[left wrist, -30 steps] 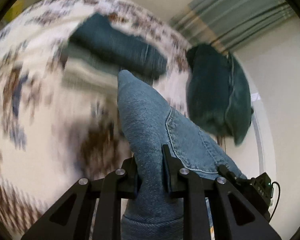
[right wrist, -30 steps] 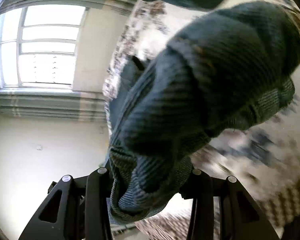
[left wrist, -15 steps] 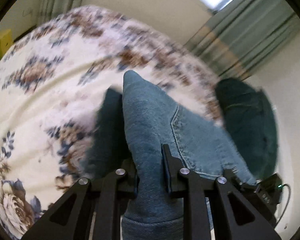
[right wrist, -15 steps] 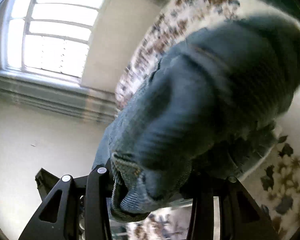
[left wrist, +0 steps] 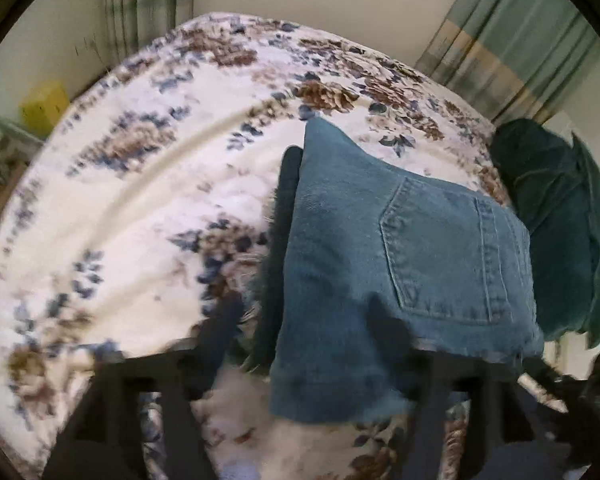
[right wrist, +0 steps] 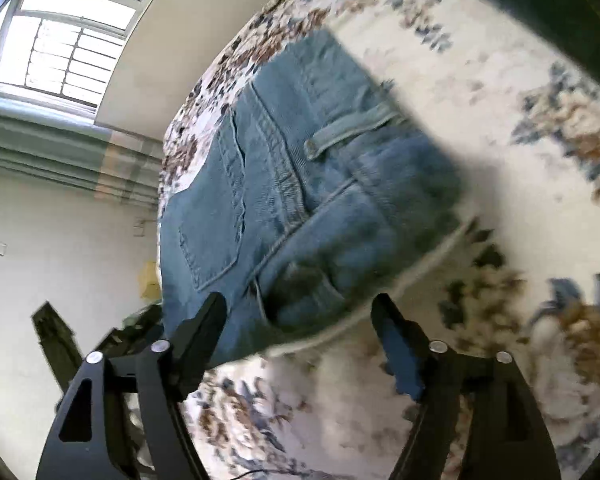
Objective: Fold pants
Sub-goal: 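Place the folded jeans on top of the clothes stack and release both grippers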
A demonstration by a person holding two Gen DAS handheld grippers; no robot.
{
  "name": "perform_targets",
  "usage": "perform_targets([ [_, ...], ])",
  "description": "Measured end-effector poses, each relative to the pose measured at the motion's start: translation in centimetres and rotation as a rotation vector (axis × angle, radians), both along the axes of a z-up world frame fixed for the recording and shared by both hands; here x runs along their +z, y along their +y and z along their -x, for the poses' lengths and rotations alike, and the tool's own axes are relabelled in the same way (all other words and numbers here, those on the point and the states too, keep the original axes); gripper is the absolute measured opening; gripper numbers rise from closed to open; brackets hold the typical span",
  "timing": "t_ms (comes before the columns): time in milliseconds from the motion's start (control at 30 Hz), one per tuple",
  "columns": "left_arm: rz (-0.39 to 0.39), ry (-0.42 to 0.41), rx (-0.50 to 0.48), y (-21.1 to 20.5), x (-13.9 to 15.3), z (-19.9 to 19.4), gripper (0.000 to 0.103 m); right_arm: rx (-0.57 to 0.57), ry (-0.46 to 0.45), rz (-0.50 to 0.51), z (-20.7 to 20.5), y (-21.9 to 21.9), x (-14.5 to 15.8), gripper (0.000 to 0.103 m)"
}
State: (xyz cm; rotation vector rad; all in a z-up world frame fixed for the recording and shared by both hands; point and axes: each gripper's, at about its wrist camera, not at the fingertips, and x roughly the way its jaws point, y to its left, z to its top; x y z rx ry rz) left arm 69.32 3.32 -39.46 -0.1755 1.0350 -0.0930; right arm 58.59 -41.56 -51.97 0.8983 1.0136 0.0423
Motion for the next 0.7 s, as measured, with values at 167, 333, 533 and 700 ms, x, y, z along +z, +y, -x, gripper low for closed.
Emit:
perform_targets([
  [167, -0.114, -0.066, 0.014, -1.6, 3.9, 4.2, 0.094, 0.018, 0.003, 0.381, 4.1, -1.0, 10.8, 0.102],
  [333, -0.217, -0.116, 0.024, -3.6, 8.2, 9.1, 0.094, 0.042, -0.033, 0.688, 7.0, 0.4, 17.8, 0.102],
  [533, -0.225, -0.186, 0.018, -5.4, 13.9, 15.9, 0.094, 0.059, -0.093, 0.771, 13.9, 1.9, 27.9, 0.103],
  [700, -0.219, -0.239, 0.009, -6.5, 18.4, 22.2, 0.094, 0.044, -0.175, 0.798, 21.4, 1.7, 35.4, 0.103],
])
